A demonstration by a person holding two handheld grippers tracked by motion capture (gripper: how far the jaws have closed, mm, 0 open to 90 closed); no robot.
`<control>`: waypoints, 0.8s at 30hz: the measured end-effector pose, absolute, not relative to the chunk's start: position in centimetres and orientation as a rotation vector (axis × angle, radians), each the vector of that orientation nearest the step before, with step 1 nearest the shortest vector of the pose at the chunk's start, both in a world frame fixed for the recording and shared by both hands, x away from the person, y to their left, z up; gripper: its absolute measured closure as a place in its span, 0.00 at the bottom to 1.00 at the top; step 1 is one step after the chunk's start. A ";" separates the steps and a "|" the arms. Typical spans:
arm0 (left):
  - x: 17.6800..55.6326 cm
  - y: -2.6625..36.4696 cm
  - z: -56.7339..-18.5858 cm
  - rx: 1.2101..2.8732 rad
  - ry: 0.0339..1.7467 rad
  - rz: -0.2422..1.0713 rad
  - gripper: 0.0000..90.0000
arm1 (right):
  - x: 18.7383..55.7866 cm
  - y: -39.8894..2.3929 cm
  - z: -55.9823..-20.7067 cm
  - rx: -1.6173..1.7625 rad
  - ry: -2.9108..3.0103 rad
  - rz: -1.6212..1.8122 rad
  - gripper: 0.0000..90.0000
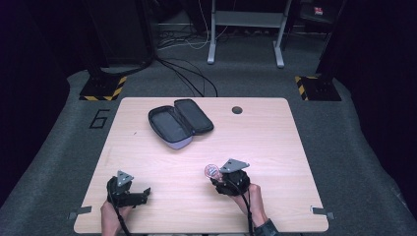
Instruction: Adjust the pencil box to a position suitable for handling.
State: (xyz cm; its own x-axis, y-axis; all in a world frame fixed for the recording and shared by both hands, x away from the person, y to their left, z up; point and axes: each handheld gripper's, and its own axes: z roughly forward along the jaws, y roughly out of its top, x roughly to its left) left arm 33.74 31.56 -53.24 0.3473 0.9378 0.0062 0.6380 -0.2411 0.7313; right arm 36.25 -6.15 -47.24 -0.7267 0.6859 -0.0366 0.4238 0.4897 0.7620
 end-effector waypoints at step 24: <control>33.7 31.6 -53.2 1.975 1.370 0.603 0.01 | 36.1 -15.4 -47.6 1.161 2.223 0.983 0.55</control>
State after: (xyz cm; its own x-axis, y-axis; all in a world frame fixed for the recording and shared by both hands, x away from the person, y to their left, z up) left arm 33.75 31.56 -53.23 0.3474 0.9377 0.0062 0.6380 -0.2412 0.7312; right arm 36.11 -15.38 -47.56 -0.5482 0.8343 -0.0587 0.5180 0.3938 0.7593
